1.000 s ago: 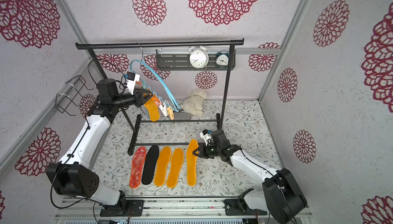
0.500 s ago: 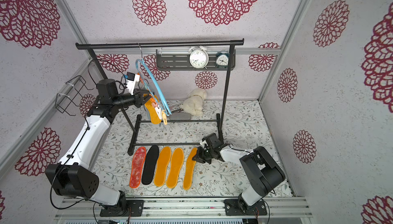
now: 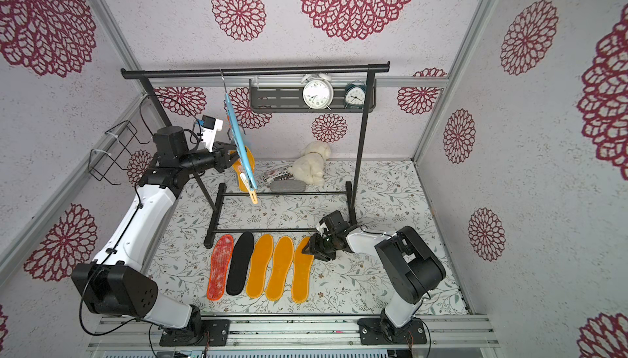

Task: Take the shoe insoles off the hanger
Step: Place the insole at the center of the board.

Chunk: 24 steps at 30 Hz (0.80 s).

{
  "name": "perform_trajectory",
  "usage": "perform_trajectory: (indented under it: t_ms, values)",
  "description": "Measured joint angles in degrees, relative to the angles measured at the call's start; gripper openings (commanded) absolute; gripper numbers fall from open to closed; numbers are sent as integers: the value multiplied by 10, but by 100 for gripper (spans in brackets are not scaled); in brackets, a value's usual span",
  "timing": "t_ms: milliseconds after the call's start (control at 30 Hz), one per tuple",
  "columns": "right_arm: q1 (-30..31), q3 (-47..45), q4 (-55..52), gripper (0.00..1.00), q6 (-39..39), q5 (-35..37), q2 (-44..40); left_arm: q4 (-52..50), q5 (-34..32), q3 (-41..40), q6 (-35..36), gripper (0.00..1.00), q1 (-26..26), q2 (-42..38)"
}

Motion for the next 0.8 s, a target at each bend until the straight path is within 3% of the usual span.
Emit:
perform_trajectory:
  t_ms: [333,667,733,800]
  values:
    - [-18,9,-128,55,-163,126,-108,-4,-1,0,3,12,0,0]
    - [-19,-62,7,53,-263,126,-316,-11,-2,0,5,13,0,0]
    - [-19,-66,26,53,-274,119,-326,-14,-3,0,5,17,0,0]
    - [-19,-66,39,53,-283,111,-331,-15,-5,0,5,31,0,0]
